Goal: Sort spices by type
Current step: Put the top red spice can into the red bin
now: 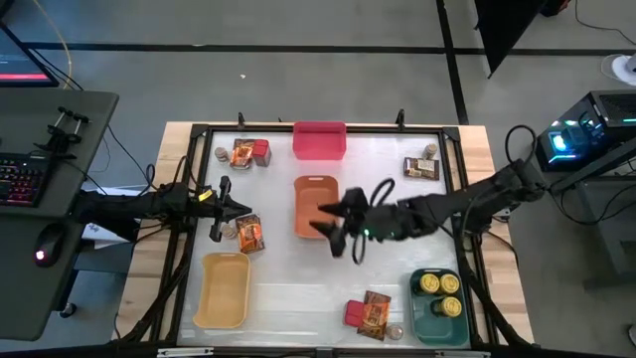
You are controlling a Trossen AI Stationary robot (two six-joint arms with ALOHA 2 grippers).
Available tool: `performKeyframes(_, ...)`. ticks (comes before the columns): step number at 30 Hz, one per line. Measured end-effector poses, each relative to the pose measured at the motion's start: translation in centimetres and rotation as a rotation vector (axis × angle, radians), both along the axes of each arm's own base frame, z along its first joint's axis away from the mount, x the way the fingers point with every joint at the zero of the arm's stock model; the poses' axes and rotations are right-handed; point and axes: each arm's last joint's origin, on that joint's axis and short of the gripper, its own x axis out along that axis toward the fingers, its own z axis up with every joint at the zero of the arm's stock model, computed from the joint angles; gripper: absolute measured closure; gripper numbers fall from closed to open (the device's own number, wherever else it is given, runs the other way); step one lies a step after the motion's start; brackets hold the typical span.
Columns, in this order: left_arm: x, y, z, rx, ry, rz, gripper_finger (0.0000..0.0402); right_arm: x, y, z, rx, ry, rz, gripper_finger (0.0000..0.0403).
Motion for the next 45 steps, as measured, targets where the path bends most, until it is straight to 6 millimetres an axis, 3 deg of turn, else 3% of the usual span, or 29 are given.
performKeyframes(4,0.0,0.0,0.8,-0.118,-0.079,-0.001,0.0401,0.7,-2.7,0.7,0.020,-0.066,-0.076,0.0159)
performKeyframes(10,-0.9,0.1,4.3,-0.622,-0.439,-0.080,0.0401,0.8,-6.0,1.5,0.018,-0.102,-0.156,0.0159)
performKeyframes(14,-1.3,0.9,5.9,-0.776,-0.579,0.082,0.0397,0.8,-7.9,1.8,-0.017,-0.094,-0.148,0.0159)
performKeyframes(18,-0.2,1.2,8.7,-0.728,-0.332,0.196,0.0355,0.9,-10.4,1.7,-0.089,-0.058,-0.137,0.0159)
performKeyframes(23,2.1,2.7,12.8,-0.541,0.070,0.471,0.0259,0.6,-14.3,1.5,-0.177,0.010,-0.095,0.0159)
performKeyframes(27,4.0,5.0,14.0,-0.574,0.347,0.714,0.0183,-0.2,-17.4,1.2,-0.229,0.065,-0.027,0.0159)
performKeyframes(31,6.9,7.8,13.1,-0.647,0.535,0.801,0.0133,-0.9,-20.0,1.2,-0.233,0.072,0.006,0.0159)
performKeyframes(36,9.7,12.2,10.5,-0.776,0.655,0.984,0.0114,-1.7,-22.4,1.2,-0.200,0.059,0.029,0.0159)
performKeyframes(45,11.2,18.3,9.4,-0.746,0.773,1.110,0.0112,-2.4,-23.5,1.2,-0.152,0.047,0.058,0.0159)
